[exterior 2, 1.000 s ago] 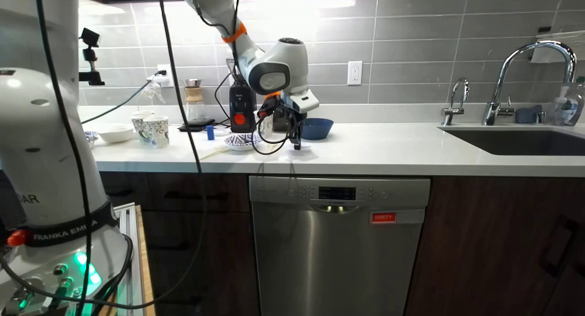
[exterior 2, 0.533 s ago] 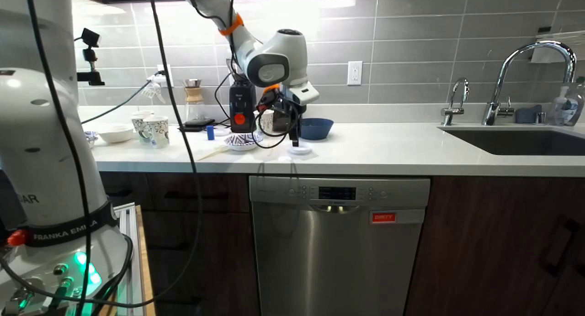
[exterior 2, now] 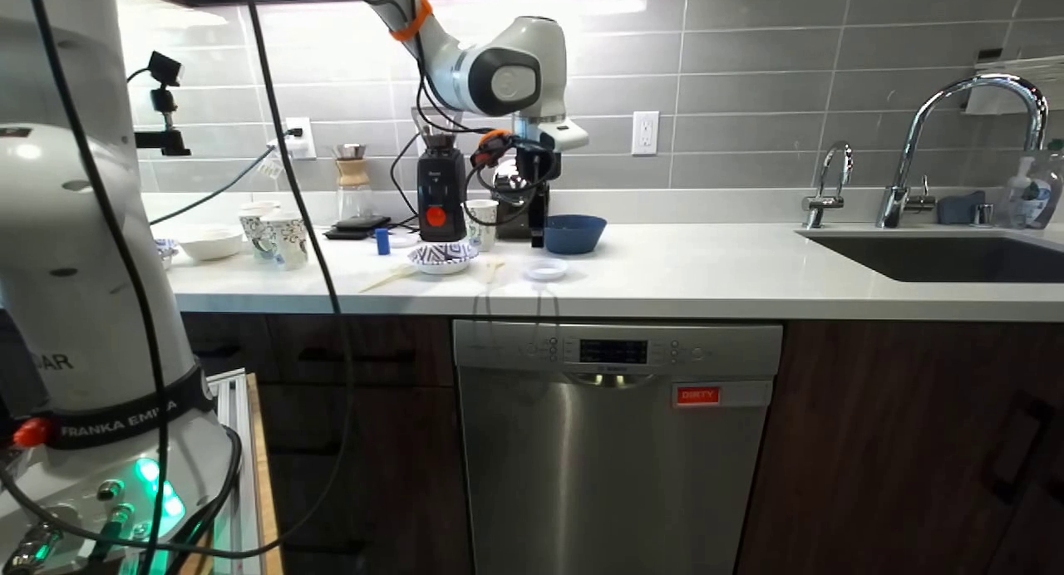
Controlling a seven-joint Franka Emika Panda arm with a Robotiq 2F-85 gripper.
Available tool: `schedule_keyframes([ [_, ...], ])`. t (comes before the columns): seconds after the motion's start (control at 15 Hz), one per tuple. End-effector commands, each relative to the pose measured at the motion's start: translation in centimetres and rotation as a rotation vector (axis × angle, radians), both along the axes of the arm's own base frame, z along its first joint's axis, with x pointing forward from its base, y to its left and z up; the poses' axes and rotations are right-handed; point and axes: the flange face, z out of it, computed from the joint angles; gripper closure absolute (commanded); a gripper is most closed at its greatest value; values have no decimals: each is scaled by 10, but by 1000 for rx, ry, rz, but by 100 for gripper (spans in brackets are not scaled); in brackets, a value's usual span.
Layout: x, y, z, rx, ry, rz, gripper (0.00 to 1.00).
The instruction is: Turn the white coffee lid upright
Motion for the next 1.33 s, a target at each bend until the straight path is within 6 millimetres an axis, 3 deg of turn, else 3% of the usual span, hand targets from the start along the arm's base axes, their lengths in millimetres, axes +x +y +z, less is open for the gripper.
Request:
schedule_keyframes([
  [0.0,4,0,3,-34,-8,-9,0],
  [0.2,9,3,3,-58,-12,-13,0],
  [0.73,28,42,-26,70,-36,-25,0],
  [1.27,36,38,-59,62,-49,-49,0],
])
